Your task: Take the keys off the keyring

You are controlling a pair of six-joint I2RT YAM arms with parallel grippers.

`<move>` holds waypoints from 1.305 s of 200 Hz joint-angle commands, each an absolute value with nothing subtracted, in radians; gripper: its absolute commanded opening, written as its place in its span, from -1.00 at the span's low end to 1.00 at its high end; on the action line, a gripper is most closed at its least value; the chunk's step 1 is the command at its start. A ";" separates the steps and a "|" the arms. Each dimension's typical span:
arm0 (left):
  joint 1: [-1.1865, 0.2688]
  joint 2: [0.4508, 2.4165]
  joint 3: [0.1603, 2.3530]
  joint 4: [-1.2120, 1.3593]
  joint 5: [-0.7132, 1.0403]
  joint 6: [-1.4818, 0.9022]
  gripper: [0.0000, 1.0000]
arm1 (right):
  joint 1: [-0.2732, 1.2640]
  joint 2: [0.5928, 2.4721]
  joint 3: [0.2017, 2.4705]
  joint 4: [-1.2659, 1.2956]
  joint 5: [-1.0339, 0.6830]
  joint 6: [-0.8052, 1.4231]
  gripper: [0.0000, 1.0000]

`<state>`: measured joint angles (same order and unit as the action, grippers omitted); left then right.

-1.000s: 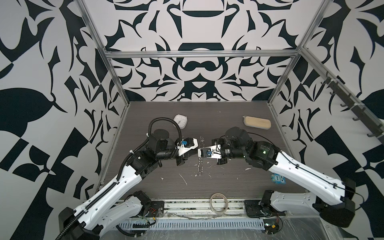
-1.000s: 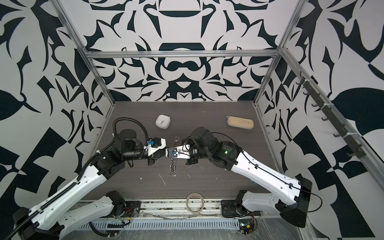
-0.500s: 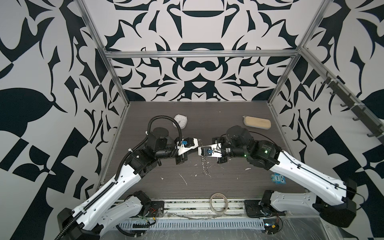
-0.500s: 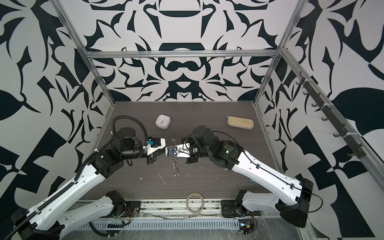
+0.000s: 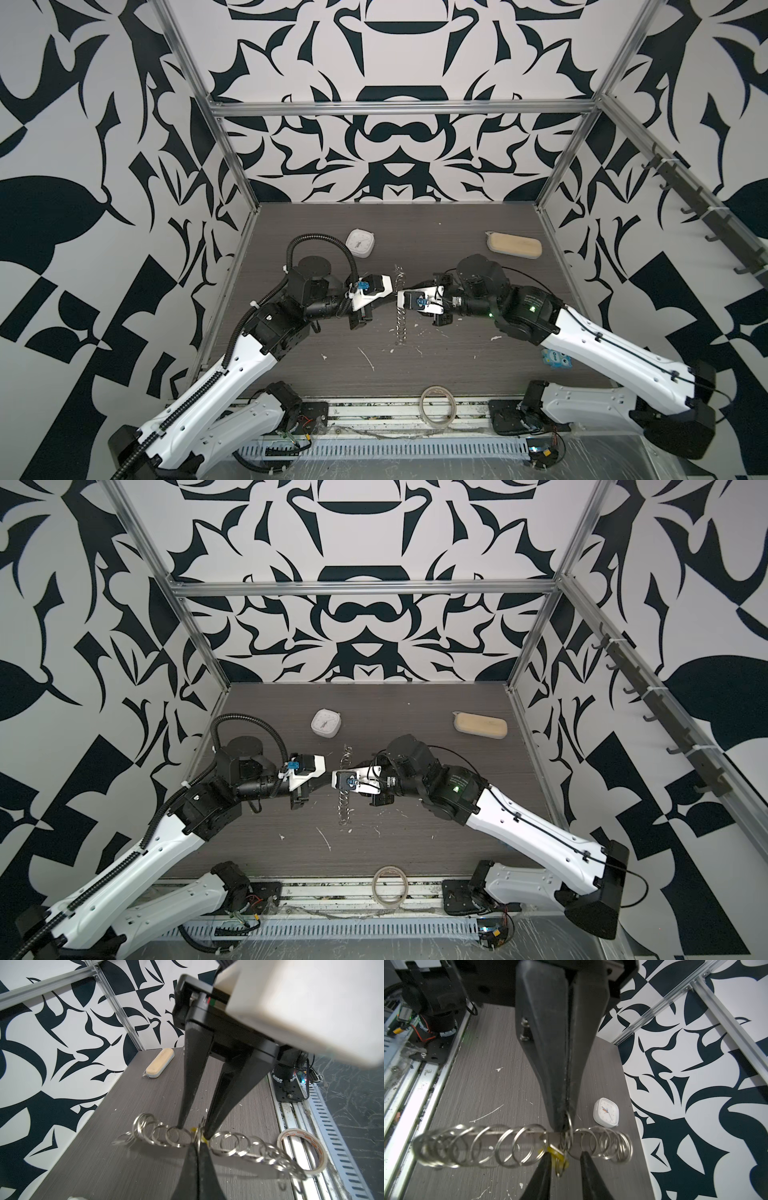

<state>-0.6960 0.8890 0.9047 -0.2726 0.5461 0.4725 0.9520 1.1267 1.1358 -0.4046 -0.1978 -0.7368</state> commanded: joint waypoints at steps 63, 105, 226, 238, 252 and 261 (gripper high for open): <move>-0.698 0.872 0.910 -0.275 0.556 0.507 -1.00 | 0.956 1.093 1.150 -0.377 -0.199 -0.730 -1.00; -0.698 0.872 0.904 -0.301 0.530 0.555 -1.00 | 0.956 1.088 1.172 -0.428 -0.166 -0.766 -1.00; -0.698 0.894 0.905 -0.344 0.502 0.621 -1.00 | 0.956 1.114 1.210 -0.424 -0.198 -0.852 -1.00; -0.697 0.899 0.907 -0.348 0.501 0.621 -1.00 | 0.956 1.113 1.211 -0.417 -0.204 -0.857 -1.00; -0.698 0.902 0.908 -0.348 0.502 0.623 -1.00 | 0.956 1.115 1.213 -0.414 -0.213 -0.863 -1.00; -0.697 0.905 0.910 -0.348 0.503 0.624 -1.00 | 0.956 1.118 1.217 -0.415 -0.218 -0.865 -1.00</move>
<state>-0.6971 0.8970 0.9047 -0.3275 0.5022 0.6037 0.9520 1.1206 1.1603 -0.4515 -0.1886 -0.8497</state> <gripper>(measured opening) 0.043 0.045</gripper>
